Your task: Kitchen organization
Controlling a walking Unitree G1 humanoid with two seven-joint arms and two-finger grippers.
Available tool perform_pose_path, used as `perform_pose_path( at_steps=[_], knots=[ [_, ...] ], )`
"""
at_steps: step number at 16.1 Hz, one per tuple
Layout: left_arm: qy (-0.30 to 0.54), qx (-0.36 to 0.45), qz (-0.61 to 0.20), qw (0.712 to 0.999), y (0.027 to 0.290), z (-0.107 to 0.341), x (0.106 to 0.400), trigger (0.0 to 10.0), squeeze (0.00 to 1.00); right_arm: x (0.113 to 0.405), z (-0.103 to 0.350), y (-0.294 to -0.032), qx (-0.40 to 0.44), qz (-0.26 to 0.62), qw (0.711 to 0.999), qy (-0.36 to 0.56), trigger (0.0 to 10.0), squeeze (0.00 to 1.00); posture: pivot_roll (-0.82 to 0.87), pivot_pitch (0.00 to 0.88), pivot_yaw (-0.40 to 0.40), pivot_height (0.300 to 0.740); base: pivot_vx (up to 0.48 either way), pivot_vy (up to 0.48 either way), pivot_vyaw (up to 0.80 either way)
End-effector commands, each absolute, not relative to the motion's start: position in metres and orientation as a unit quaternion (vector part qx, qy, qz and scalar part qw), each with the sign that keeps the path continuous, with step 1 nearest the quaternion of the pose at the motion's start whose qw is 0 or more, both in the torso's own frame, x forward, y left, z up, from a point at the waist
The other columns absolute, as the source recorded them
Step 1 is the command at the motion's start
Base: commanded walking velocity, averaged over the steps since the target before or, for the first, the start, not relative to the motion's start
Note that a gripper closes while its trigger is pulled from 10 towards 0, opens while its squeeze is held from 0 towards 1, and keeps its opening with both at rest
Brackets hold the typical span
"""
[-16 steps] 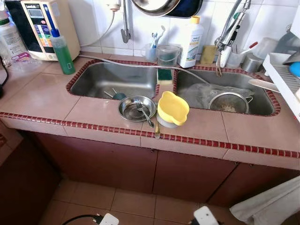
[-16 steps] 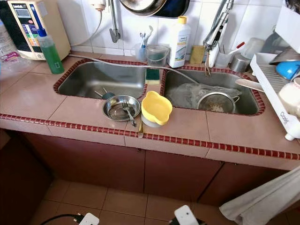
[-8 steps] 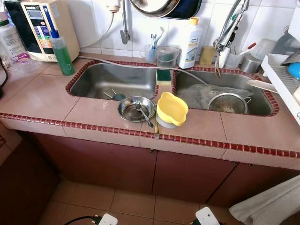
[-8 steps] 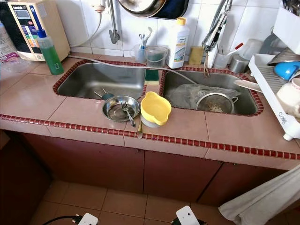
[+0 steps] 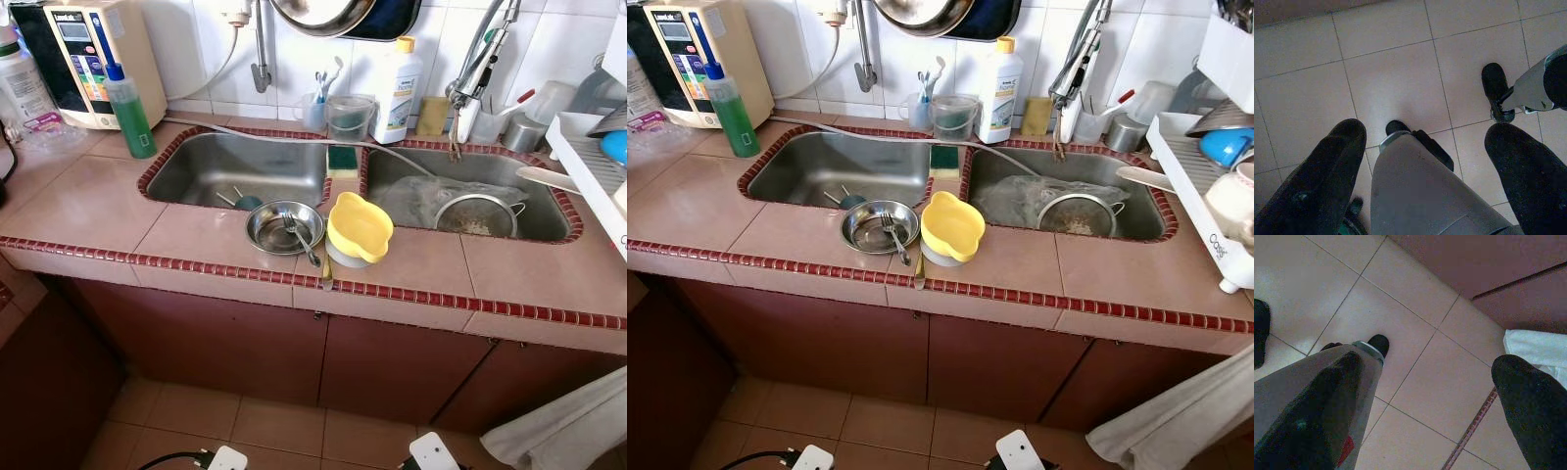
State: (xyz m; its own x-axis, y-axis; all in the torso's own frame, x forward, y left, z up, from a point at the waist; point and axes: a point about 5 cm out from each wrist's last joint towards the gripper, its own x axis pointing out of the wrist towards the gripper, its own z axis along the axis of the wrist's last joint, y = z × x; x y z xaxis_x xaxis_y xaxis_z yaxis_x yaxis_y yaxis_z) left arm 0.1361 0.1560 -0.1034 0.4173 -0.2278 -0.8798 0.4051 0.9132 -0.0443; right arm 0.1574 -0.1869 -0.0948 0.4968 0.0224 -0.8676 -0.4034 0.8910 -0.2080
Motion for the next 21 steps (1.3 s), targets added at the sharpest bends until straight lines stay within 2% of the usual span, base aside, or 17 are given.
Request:
perform_pose_path(
  at_steps=[1, 4, 6, 7, 9, 10, 13, 15, 19, 21],
  knots=[
    [0.502, 0.095, -0.210, 0.834, 0.154, -0.104, 0.132, 10.0, 0.00, 0.151, -0.097, -0.187, -0.194, 0.132, 0.839, 0.491, 10.0, 0.00, -0.10, 0.000, 0.016, 0.740, 0.000, 0.000, 0.00],
    [0.428, 0.114, -0.244, 0.863, 0.156, -0.088, 0.166, 10.0, 0.00, 0.184, -0.082, -0.169, -0.175, 0.155, 0.878, 0.418, 10.0, 0.00, -0.11, 0.000, 0.012, 0.740, 0.000, 0.000, 0.00],
    [0.393, 0.131, -0.264, 0.871, 0.160, -0.079, 0.179, 10.0, 0.00, 0.204, -0.070, -0.164, -0.164, 0.184, 0.893, 0.376, 10.0, 0.00, -0.11, 0.000, 0.010, 0.740, 0.000, 0.000, 0.00],
    [0.347, 0.136, -0.299, 0.879, 0.163, -0.065, 0.196, 10.0, 0.00, 0.220, -0.056, -0.165, -0.164, 0.247, 0.895, 0.334, 10.0, 0.00, -0.11, 0.000, 0.009, 0.740, 0.000, 0.000, 0.00],
    [0.293, 0.131, -0.343, 0.883, 0.164, -0.049, 0.211, 10.0, 0.00, 0.228, -0.044, -0.167, -0.142, 0.307, 0.891, 0.304, 10.0, 0.00, -0.11, 0.000, 0.007, 0.740, 0.000, 0.000, 0.00],
    [0.252, 0.108, -0.387, 0.880, 0.161, -0.035, 0.220, 10.0, 0.00, 0.236, -0.031, -0.166, -0.100, 0.350, 0.890, 0.274, 10.0, 0.00, -0.11, 0.000, 0.007, 0.740, 0.000, 0.000, 0.00],
    [0.196, 0.097, -0.439, 0.871, 0.159, -0.009, 0.235, 10.0, 0.00, 0.251, -0.001, -0.159, -0.053, 0.408, 0.888, 0.207, 10.0, 0.00, -0.11, 0.000, 0.005, 0.740, 0.000, 0.000, 0.00],
    [0.142, 0.096, -0.481, 0.860, 0.154, 0.023, 0.246, 10.0, 0.00, 0.254, 0.033, -0.151, -0.034, 0.451, 0.880, 0.145, 10.0, 0.00, -0.12, 0.000, 0.006, 0.740, 0.000, 0.000, 0.00],
    [0.077, 0.068, -0.514, 0.852, 0.149, 0.077, 0.248, 10.0, 0.00, 0.250, 0.101, -0.146, 0.010, 0.500, 0.864, 0.051, 10.0, 0.00, -0.13, 0.000, 0.015, 0.740, 0.000, 0.000, 0.00],
    [0.044, 0.044, -0.515, 0.855, 0.146, 0.108, 0.251, 10.0, 0.00, 0.253, 0.134, -0.146, 0.020, 0.500, 0.866, 0.009, 10.0, 0.00, -0.13, 0.000, 0.014, 0.740, 0.000, 0.000, 0.00]
  ],
)
